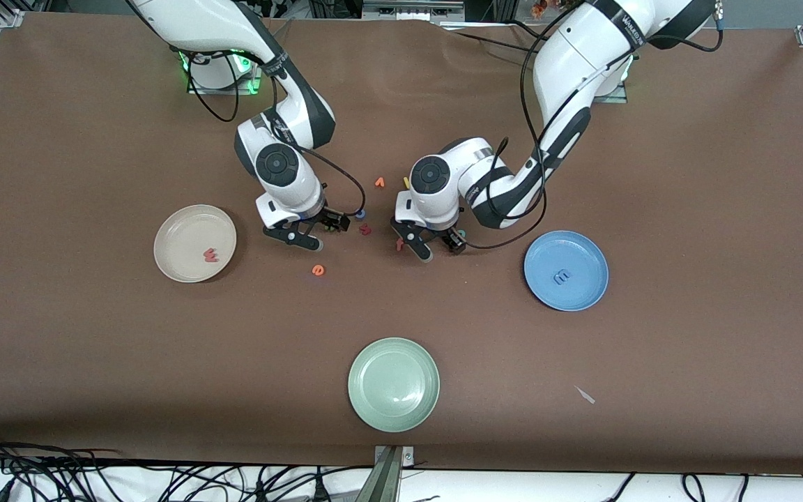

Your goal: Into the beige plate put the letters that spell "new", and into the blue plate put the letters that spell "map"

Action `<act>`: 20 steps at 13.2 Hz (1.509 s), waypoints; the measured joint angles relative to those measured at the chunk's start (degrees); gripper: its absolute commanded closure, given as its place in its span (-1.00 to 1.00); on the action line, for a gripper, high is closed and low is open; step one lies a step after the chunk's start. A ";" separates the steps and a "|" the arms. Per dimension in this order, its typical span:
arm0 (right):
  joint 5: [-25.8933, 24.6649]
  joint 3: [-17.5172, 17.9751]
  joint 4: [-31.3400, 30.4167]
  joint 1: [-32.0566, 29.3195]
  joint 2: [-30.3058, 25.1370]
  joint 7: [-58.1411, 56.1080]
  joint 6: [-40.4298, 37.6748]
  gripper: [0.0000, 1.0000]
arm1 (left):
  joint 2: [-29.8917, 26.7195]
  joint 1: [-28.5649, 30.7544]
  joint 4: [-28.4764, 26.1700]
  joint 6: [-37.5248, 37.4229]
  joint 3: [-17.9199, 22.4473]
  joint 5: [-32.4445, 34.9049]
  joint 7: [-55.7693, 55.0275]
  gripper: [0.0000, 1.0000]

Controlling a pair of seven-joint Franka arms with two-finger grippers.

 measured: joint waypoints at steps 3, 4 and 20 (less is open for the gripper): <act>0.00 0.36 -0.97 -0.03 1.40 0.00 2.96 -0.83 | -0.17 -0.02 -0.10 -0.20 -0.24 0.11 0.38 -0.33; 0.00 0.63 -0.99 -0.03 1.89 0.00 3.44 -0.76 | -0.26 -0.02 -0.13 -0.27 -0.28 0.11 0.97 -0.33; -0.02 1.32 -0.64 0.12 2.96 -0.50 5.15 1.00 | -9.16 5.24 -0.67 -11.56 -0.96 -0.24 8.25 0.77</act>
